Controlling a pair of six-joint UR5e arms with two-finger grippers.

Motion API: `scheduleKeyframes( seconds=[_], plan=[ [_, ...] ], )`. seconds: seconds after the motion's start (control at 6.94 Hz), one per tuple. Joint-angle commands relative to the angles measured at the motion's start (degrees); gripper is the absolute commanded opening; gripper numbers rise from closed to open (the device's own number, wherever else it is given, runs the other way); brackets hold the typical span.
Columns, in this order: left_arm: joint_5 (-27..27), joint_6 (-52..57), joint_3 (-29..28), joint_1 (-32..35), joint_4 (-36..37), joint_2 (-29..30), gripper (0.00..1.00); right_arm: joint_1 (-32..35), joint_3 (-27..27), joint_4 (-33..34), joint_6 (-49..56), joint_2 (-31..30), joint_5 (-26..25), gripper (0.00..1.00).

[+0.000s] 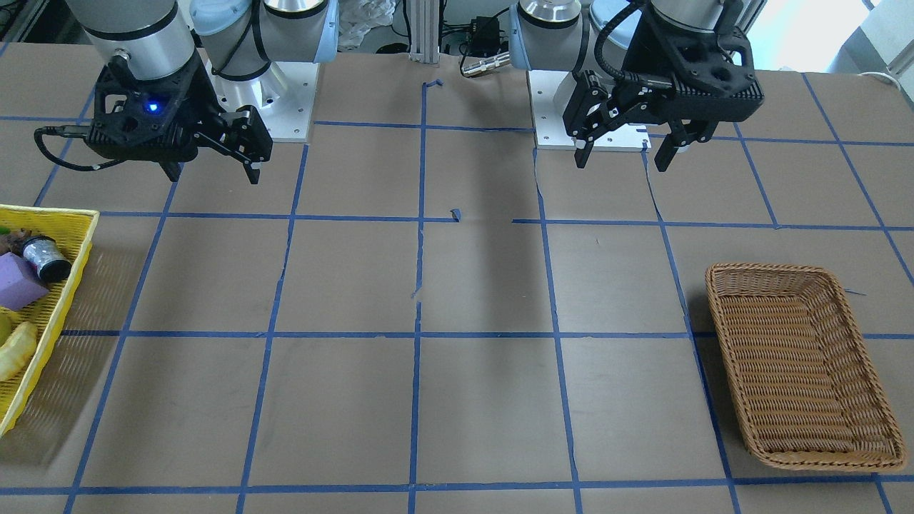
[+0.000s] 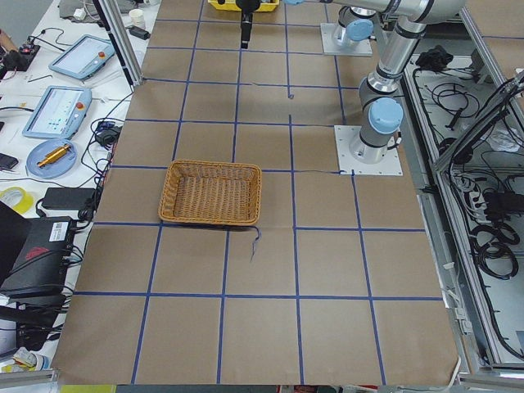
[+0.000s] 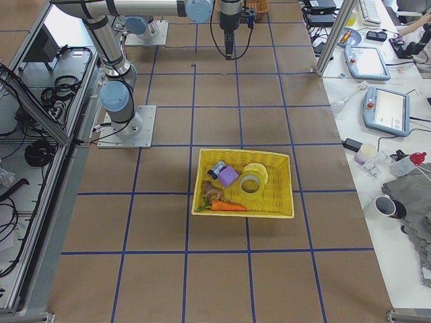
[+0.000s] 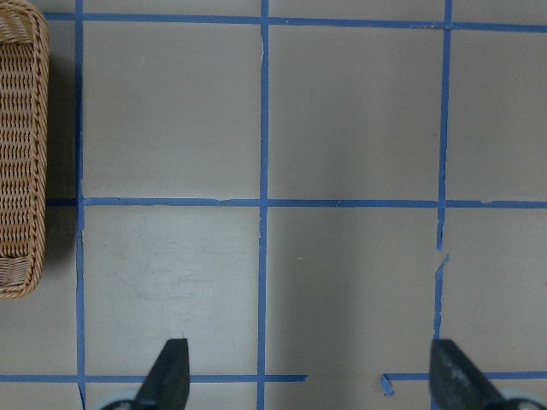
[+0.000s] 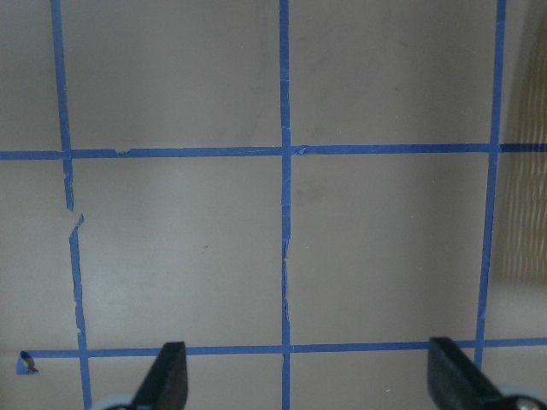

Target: Transfer tape with both arms

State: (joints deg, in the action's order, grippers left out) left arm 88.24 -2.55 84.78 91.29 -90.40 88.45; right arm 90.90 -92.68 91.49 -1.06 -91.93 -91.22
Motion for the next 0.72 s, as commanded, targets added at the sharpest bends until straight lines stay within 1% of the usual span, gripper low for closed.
scheduleKeyframes(
  seconds=[0.0, 0.58],
  plan=[
    [0.0, 0.0, -0.1, -0.1, -0.1, 0.0, 1.0, 0.1, 0.0, 0.0, 0.1, 0.0, -0.1, 1.0],
    [0.0, 0.0, 0.0, -0.2, -0.3, -0.2, 1.0, 0.1, -1.3, 0.0, 0.0, 0.0, -0.2, 1.0]
  ],
)
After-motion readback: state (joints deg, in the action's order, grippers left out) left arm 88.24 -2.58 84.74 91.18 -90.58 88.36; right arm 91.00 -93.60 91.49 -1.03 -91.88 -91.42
